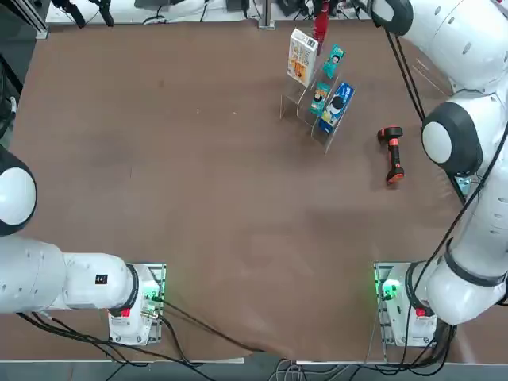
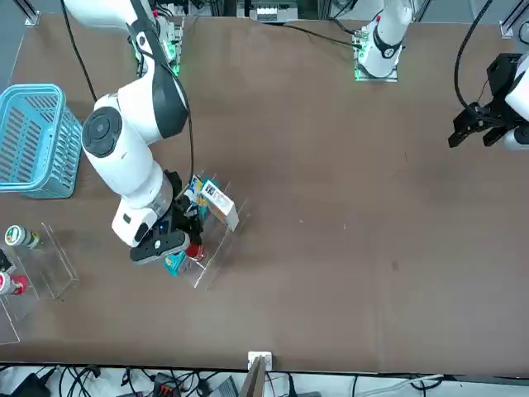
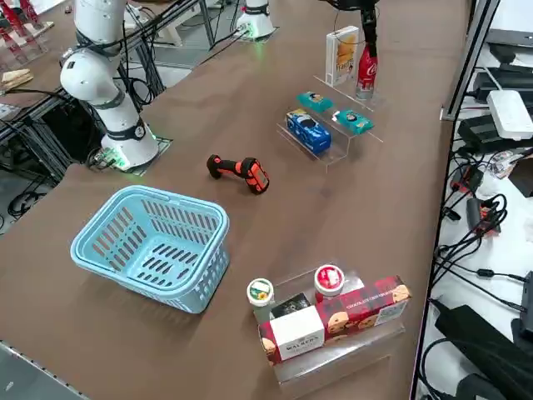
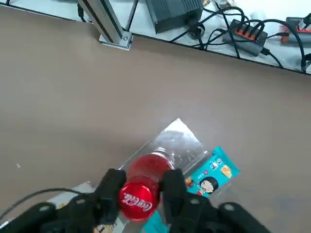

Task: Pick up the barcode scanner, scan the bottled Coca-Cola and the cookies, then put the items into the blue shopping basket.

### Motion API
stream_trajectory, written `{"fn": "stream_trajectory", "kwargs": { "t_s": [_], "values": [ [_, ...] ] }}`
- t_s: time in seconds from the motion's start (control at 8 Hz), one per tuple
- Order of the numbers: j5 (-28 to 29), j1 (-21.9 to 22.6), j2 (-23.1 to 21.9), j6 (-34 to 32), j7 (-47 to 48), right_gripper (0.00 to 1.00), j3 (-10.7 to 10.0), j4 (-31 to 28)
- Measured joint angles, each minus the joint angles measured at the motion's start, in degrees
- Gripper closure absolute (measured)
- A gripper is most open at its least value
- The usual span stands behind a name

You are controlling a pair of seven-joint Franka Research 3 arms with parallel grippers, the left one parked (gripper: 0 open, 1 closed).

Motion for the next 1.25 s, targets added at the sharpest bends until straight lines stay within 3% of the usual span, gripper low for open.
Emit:
{"fn": "stream_trajectory", "kwargs": {
  "t_s": [0.62,0.88,1.25],
  "values": [
    [0.1,0.0,0.0,-1.3,0.0,0.60,0.0,0.4],
    [0.0,-0.1,-0.1,-7.8,-1.1,0.60,-0.6,2.1],
    [0.0,-3.4,-2.0,-18.9,-10.9,0.60,-3.9,5.7]
  ]
}}
